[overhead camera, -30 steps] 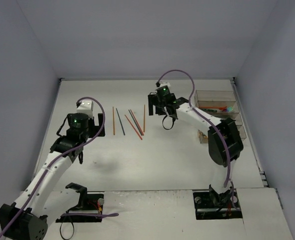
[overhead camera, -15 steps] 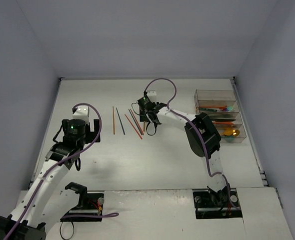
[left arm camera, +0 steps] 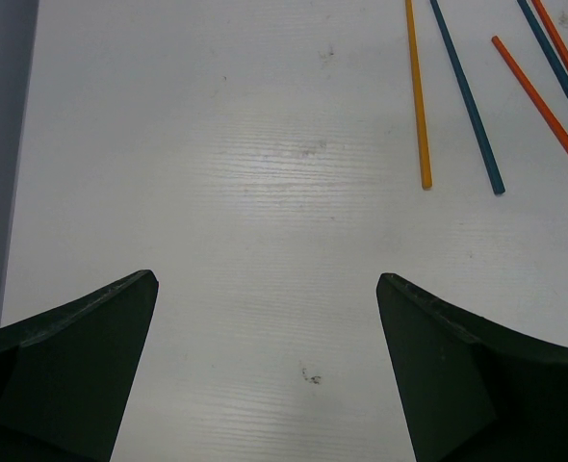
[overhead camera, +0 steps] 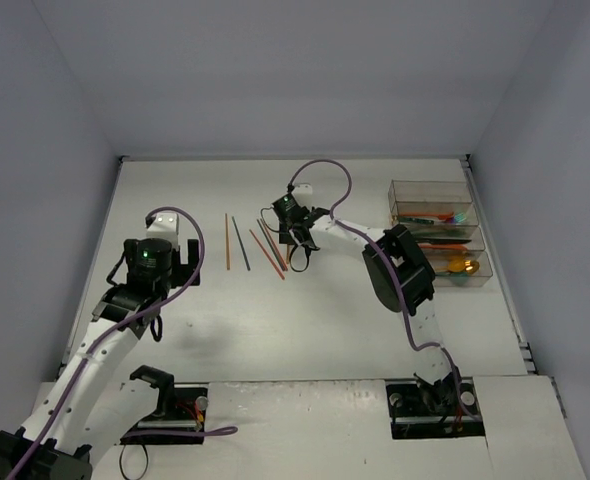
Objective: Sort the eating utensils into containers
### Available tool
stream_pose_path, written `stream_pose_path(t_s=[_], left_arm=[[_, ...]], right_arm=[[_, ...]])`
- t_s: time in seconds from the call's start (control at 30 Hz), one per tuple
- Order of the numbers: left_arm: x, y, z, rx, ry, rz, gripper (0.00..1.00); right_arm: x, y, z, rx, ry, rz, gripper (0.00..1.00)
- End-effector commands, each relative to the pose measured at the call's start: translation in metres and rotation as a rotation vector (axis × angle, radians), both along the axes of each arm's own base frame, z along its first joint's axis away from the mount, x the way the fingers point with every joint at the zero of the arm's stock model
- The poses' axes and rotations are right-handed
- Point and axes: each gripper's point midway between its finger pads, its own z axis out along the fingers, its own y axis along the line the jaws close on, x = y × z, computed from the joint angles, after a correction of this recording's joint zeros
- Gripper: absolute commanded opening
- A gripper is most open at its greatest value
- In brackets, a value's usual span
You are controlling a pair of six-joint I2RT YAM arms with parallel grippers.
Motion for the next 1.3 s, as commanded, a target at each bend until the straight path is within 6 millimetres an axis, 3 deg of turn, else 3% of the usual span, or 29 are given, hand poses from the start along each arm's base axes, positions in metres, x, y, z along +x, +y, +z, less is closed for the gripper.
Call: stream_pose_path(t_s=[0.0, 0.17, 0.37, 0.57, 0.8, 0.87, 0.97, 1.27], left_arm=[[0.010, 0.002, 0.013, 0.006, -0.053, 0.011, 0.97], [0.011, 0.001, 0.012, 0.005, -0.049, 0.007, 0.97], [0.011, 0.002, 0.012, 0.008, -0.048, 0.010, 0.97], [0.012, 0.000, 0.010, 0.009, -0.043, 0.004, 0.97], [0.012, 0.003, 0.009, 0.018, -0.040, 0.012, 0.97], [0.012, 0.002, 0.009, 0.018, -0.040, 0.011, 0.97], [0.012, 0.003, 0.009, 0.019, -0.038, 0.010, 0.97], [0.012, 0.003, 0.008, 0.024, -0.031, 0.013, 0.98]], right_arm=[[0.008, 0.004, 0.013, -0.004, -0.047, -0.021, 0.39], [0.007, 0.011, 0.011, -0.013, -0.054, -0.010, 0.35], [-0.002, 0.002, -0.009, -0.042, -0.020, -0.024, 0.33], [-0.007, 0.002, -0.015, -0.045, 0.001, -0.010, 0.32], [-0.018, -0.034, -0.024, -0.069, 0.046, -0.056, 0.03], [-0.016, -0.050, -0.024, -0.068, 0.059, -0.079, 0.00], [-0.007, -0.070, -0.008, -0.039, 0.047, -0.118, 0.00], [0.034, -0.137, 0.131, 0.136, -0.190, -0.270, 0.00]])
